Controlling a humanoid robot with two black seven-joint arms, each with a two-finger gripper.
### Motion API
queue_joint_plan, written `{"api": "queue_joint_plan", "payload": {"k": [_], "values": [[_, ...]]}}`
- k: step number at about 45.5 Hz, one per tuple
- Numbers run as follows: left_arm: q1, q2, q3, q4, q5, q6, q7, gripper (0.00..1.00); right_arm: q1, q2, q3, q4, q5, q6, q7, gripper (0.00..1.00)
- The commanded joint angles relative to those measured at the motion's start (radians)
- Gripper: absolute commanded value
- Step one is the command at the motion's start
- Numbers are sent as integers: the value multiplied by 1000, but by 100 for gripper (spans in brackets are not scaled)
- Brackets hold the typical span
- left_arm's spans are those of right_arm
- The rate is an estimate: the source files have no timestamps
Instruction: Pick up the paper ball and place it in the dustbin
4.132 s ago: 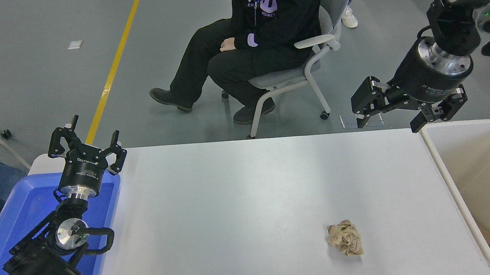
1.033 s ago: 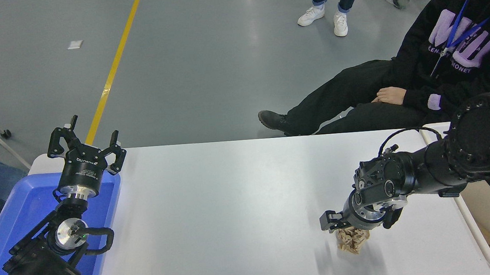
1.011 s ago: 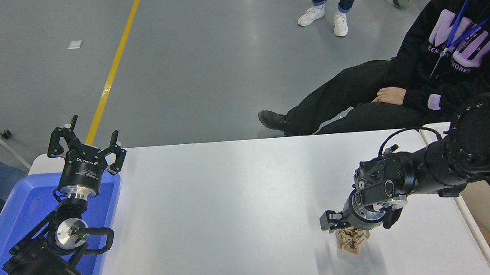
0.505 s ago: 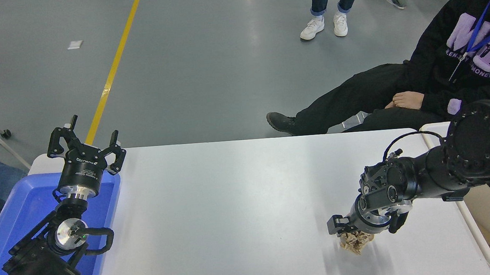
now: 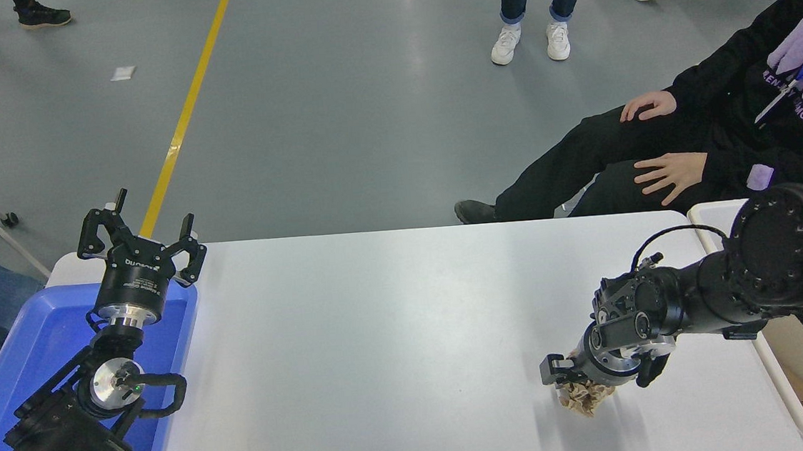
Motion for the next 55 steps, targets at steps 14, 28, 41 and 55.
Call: {"api": "queue_joint_plan", "payload": {"k": [14, 28, 41, 55], "values": [[0, 0, 0, 0, 0, 0, 0, 98, -7, -3, 7, -3, 17, 1, 1, 74], [0, 0, 0, 0, 0, 0, 0, 98, -2, -6, 4, -3, 72, 2, 1, 48], [0, 0, 0, 0, 0, 0, 0, 98, 2, -9, 1, -2, 80, 2, 1, 35], [0, 0, 0, 0, 0, 0, 0, 98, 5, -15, -1, 3, 81, 8, 1, 20]]}}
